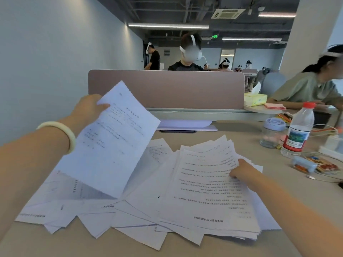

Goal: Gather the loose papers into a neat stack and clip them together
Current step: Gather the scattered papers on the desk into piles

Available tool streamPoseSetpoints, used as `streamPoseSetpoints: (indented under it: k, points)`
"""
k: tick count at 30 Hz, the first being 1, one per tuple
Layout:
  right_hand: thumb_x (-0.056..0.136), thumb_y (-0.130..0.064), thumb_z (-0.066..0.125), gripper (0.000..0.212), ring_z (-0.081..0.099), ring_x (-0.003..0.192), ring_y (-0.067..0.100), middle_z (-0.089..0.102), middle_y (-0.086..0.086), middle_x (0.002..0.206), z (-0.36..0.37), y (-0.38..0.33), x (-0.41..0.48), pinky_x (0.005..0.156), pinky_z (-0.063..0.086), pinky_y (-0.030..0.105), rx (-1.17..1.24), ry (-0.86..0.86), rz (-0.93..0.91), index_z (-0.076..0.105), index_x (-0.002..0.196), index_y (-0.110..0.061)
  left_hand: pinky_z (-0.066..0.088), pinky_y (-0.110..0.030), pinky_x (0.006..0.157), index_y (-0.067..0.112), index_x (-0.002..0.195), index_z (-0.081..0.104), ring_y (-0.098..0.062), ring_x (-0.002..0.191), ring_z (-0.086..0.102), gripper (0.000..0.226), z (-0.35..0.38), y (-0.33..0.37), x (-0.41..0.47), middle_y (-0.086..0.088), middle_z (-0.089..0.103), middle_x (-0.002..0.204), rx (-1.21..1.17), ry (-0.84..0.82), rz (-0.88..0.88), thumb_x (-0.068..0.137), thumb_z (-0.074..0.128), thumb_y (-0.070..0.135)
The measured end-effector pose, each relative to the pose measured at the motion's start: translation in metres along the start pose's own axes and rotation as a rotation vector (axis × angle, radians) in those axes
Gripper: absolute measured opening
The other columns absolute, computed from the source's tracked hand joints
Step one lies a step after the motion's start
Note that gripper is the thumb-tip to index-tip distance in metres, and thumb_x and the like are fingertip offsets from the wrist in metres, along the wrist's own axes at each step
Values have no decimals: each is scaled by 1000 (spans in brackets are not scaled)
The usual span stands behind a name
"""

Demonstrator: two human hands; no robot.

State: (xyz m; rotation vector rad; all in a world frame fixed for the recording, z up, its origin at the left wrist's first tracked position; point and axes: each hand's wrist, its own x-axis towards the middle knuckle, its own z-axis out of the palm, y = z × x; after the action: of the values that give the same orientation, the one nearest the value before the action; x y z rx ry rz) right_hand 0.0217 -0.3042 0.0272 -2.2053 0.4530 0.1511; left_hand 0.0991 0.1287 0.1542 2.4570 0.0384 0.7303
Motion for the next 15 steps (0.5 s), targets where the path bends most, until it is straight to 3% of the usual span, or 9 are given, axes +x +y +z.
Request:
streamPoseSetpoints:
  k: [2, 3, 5, 7, 10, 12, 15]
  points:
    - [82, 4, 45, 23, 60, 84, 36, 56, 27, 94, 5, 4, 2, 68, 48, 31, 96, -50, 22, 54, 102, -1, 43, -36, 69, -2, 100, 61, -35, 88, 57, 26, 3, 15, -5, -23, 59, 96, -87, 10, -50, 92, 56, 22]
    - [86, 0, 46, 24, 62, 93, 37, 61, 26, 103, 7, 3, -2, 79, 54, 37, 160, -72, 28, 56, 108, -2, 46, -40, 75, -4, 103, 62, -39, 95, 59, 29, 11, 21, -10, -27, 61, 102, -123, -1, -76, 92, 57, 22]
    - [97, -19, 47, 24, 61, 106, 35, 64, 17, 113, 13, -3, -13, 94, 51, 45, 282, -82, 33, 56, 115, -7, 45, -43, 88, -8, 112, 62, -41, 108, 58, 36, 39, 29, -27, -28, 62, 114, -182, -53, -135, 92, 57, 20]
    - [98, -40, 42, 35, 59, 109, 32, 63, 13, 113, 19, -7, -18, 98, 47, 44, 362, -89, 42, 57, 113, -12, 46, -42, 88, -7, 112, 63, -39, 107, 60, 35, 80, 35, -51, -26, 64, 114, -184, -142, -169, 91, 58, 20]
    - [95, -54, 39, 52, 53, 118, 32, 59, 12, 126, 21, -11, -22, 104, 42, 45, 462, -91, 72, 56, 123, -14, 45, -39, 90, 1, 116, 61, -36, 112, 58, 33, 139, 48, -86, -21, 63, 120, -112, -272, -91, 91, 55, 22]
    - [94, -54, 40, 54, 53, 119, 32, 57, 11, 130, 19, -13, -25, 101, 42, 43, 564, -110, 103, 53, 130, -15, 42, -37, 95, 5, 128, 50, -33, 120, 51, 42, 164, 54, -102, -15, 55, 132, 23, -367, -47, 94, 49, 30]
    - [98, -45, 41, 39, 58, 89, 26, 62, 9, 101, 12, -13, -31, 79, 45, 39, 680, -138, 131, 56, 117, -14, 43, -39, 97, 8, 134, 41, -32, 123, 48, 60, 182, 56, -110, -12, 49, 135, 228, -532, -78, 88, 52, 46]
